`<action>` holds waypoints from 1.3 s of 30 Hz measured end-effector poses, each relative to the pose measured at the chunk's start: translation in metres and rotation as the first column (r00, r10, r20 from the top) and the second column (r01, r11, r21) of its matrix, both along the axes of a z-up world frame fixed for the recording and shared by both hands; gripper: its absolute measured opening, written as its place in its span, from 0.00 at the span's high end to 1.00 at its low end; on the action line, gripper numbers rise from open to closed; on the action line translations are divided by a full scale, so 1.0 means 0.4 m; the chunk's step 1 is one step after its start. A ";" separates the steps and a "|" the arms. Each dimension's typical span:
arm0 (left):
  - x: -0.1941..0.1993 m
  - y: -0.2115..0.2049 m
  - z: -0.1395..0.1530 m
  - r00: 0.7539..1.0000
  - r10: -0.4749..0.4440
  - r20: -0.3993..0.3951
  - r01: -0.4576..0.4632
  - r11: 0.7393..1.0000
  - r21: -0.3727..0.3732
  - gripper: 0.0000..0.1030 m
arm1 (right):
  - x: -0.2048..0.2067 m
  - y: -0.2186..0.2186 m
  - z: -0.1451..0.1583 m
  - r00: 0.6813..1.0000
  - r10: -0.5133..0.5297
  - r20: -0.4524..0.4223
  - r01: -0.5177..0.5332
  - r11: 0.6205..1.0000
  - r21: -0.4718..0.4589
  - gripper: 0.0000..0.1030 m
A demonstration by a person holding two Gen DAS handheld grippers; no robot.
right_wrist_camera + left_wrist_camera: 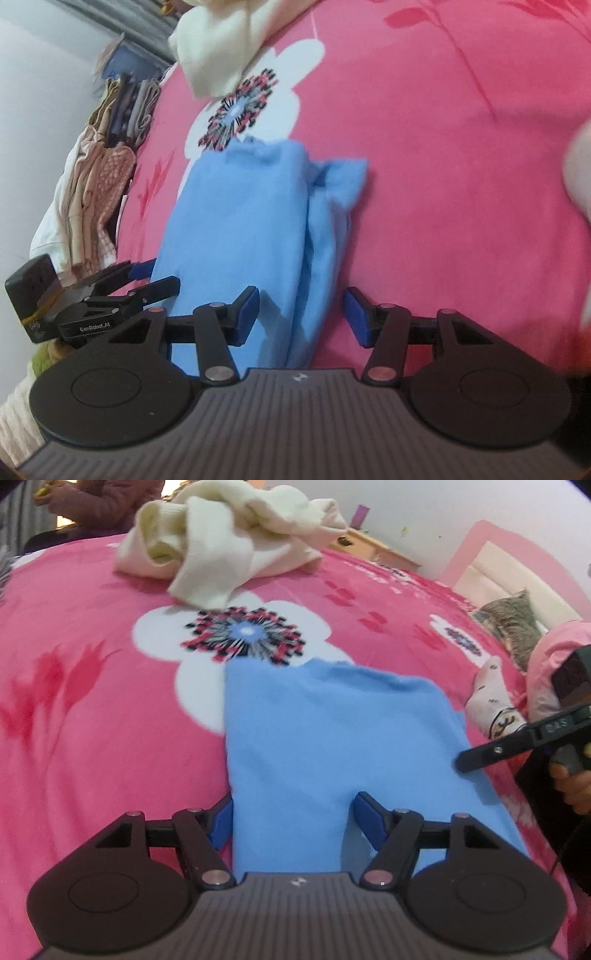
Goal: Fold clothes
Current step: 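Grasp the folded shirt end with both grippers and lift it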
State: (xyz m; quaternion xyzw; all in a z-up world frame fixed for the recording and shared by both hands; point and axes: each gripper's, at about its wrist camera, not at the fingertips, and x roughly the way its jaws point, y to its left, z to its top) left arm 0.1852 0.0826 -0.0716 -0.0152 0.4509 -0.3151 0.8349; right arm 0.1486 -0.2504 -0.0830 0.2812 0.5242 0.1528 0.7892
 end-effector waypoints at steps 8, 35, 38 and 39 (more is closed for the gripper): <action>0.121 -0.069 -0.021 0.999 -0.042 0.004 0.042 0.998 -0.049 0.33 | 0.105 -0.031 -0.054 0.996 -0.053 0.072 0.043 0.990 0.137 0.51; -0.006 0.005 0.229 0.973 0.181 0.141 -0.139 0.955 -0.261 0.90 | -0.007 0.103 0.212 0.905 -0.005 0.426 0.037 0.997 -0.066 0.90; -0.087 0.033 0.307 0.958 0.202 0.205 -0.140 0.949 -0.281 0.90 | -0.074 0.144 0.288 0.866 0.012 0.500 0.057 0.991 -0.122 0.90; -0.116 0.044 0.329 0.952 0.211 0.221 -0.144 0.948 -0.284 0.90 | -0.101 0.160 0.314 0.849 0.020 0.528 0.064 0.988 -0.140 0.90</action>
